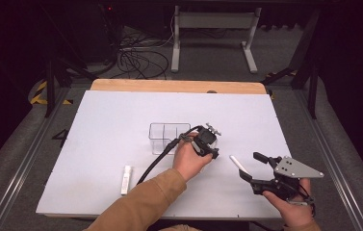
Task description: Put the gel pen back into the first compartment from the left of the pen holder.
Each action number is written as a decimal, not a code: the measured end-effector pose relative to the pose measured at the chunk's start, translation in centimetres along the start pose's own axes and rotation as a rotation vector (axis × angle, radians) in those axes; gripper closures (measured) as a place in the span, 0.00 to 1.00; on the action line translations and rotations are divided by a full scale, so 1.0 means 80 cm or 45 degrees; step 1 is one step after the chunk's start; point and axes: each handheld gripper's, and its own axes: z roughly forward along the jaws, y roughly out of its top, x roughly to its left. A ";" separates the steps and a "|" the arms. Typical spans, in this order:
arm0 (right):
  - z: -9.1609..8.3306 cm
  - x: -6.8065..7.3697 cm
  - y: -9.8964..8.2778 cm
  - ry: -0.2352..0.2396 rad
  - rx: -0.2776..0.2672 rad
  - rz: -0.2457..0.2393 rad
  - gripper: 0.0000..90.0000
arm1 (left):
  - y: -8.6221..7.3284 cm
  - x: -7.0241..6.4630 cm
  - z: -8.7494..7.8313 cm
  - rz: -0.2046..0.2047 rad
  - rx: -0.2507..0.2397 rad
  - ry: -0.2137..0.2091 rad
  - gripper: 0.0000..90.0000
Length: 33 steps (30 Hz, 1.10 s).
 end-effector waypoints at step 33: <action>0.002 0.001 -0.001 0.013 0.007 -0.010 0.26 | 0.005 0.000 0.020 -0.059 0.081 -0.003 0.85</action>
